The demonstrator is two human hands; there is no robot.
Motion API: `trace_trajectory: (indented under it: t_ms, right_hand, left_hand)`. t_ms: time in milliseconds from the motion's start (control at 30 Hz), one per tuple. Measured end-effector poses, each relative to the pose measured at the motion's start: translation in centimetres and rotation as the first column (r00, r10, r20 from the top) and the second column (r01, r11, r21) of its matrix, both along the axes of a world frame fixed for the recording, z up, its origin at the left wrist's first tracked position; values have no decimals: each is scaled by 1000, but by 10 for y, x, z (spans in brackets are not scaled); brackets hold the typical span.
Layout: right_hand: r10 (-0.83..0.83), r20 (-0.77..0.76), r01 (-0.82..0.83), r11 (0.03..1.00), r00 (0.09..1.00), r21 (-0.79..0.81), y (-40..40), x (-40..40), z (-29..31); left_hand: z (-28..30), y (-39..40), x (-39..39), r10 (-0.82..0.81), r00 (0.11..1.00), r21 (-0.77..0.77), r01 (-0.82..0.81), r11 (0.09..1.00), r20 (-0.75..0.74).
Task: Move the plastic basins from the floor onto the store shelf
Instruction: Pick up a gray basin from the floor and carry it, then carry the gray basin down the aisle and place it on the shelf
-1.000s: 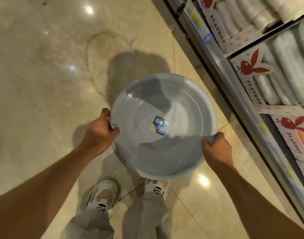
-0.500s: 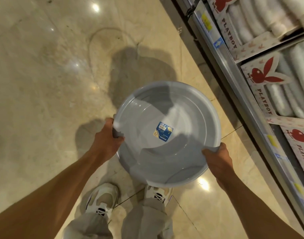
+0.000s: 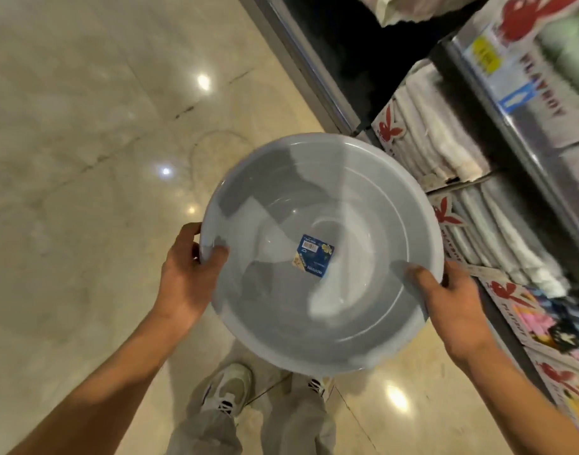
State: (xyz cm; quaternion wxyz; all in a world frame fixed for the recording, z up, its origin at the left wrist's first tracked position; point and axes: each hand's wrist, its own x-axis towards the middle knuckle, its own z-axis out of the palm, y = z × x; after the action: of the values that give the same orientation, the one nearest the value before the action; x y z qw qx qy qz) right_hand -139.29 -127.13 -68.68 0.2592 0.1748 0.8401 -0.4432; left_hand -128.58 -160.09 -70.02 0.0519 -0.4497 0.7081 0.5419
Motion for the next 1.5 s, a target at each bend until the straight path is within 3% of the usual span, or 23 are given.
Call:
trace_trajectory:
  t_ms: [333, 500, 667, 833, 1000, 1233, 1500]
  right_hand:
    - [-132, -216, 61, 950, 967, -306, -77, -9, 364]
    - [-56, -263, -58, 912, 963, -405, -99, 19, 530]
    - [25, -367, -203, 867, 930, -456, -111, 44, 650]
    - [118, -454, -356, 798, 883, -486, -119, 56, 719]
    - [288, -453, -510, 690, 844, -513, -140, 71, 754]
    - [545, -445, -700, 486, 711, -523, -219, 120, 767]
    - [745, -496, -822, 122, 446, -556, -320, 280, 770]
  left_hand:
    - [376, -60, 11, 156, 904, -7, -173, 985, -398]
    - [550, -75, 52, 292, 795, 56, -312, 949, -532]
    - [678, -62, 108, 383, 686, 103, -412, 905, -619]
    - [742, -34, 165, 460, 577, 93, -553, 828, -675]
    - [763, -5, 222, 556, 478, 94, -696, 712, -679]
    - [778, 23, 324, 689, 257, 70, -910, 408, -677]
    - [788, 65, 485, 713, -65, 44, -998, -47, -699]
